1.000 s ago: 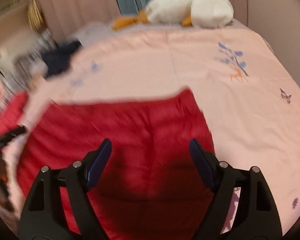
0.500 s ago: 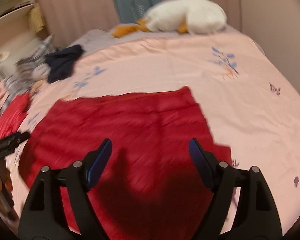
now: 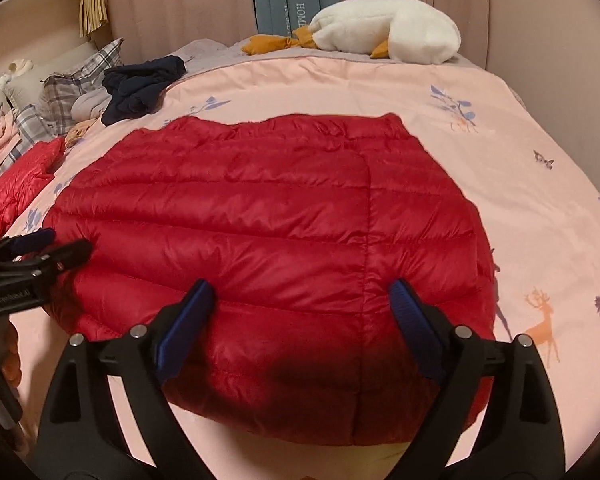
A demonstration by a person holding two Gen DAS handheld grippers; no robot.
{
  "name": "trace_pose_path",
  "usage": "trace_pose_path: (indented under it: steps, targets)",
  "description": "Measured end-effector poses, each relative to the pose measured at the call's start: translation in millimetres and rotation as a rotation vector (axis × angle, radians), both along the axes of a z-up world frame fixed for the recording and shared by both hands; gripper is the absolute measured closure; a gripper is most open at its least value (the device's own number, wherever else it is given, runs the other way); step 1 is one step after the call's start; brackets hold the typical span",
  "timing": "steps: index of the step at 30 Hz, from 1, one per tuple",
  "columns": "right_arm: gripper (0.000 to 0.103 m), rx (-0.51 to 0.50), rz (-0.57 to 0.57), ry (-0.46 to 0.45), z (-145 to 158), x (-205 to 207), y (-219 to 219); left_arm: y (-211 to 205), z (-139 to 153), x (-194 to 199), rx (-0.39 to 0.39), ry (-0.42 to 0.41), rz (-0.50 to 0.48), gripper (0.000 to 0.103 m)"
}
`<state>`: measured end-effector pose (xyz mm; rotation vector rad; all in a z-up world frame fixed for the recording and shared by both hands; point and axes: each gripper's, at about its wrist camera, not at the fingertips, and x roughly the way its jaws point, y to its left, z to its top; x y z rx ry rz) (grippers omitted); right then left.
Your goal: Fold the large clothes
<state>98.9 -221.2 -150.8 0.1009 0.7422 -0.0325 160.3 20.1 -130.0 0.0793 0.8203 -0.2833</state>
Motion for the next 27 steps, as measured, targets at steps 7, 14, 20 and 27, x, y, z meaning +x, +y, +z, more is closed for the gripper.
trace_pose_path:
  steps: [7,14,20,27]
  targets:
    - [0.012,0.049,-0.036,-0.047,19,-26,-13,2,2,-5,0.004,0.02,0.019,0.006]
    - [0.011,0.127,-0.119,0.02,-4,-30,-51,21,3,-20,0.013,0.001,0.067,0.006]
    - [0.011,0.199,-0.139,0.036,8,-35,-59,22,-5,-16,-0.004,0.055,0.069,0.005]
    - [0.004,0.167,-0.078,-0.04,80,-65,-32,19,51,-46,0.012,-0.031,0.061,0.005]
